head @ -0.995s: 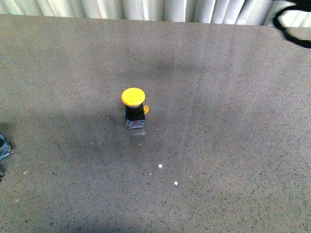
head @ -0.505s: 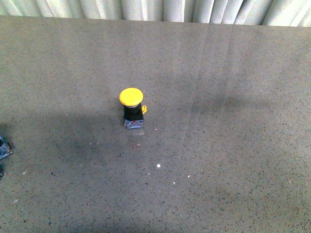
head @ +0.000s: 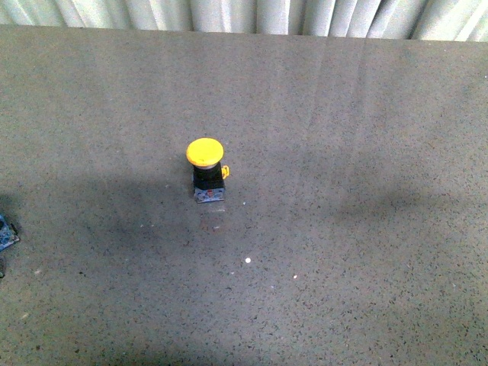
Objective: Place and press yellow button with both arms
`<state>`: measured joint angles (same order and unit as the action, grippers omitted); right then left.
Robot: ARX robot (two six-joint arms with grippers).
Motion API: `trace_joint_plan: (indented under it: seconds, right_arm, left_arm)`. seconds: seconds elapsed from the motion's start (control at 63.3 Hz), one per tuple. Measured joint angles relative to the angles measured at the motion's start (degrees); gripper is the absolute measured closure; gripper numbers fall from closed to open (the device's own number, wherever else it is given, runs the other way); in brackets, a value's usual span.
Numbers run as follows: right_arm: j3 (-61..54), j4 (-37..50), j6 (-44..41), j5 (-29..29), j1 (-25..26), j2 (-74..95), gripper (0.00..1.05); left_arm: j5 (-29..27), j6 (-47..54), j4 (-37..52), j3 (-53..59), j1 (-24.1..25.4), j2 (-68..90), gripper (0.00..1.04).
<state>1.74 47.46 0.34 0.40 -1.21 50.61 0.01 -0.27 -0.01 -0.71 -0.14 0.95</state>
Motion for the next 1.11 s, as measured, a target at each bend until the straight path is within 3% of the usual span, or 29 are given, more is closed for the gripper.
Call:
trace_joint_plan:
  seconds: [0.632, 1.105]
  right_arm:
    - [-0.72, -24.17, 0.00, -0.42, 1.03, -27.21, 1.03]
    - [-0.72, -34.42, 0.00, -0.42, 1.03, -37.66, 1.03]
  left_arm:
    - [-0.02, 0.00, 0.00, 0.00, 0.00, 0.00, 1.03]
    - [0.00, 0.00, 0.00, 0.00, 0.00, 0.00, 1.03]
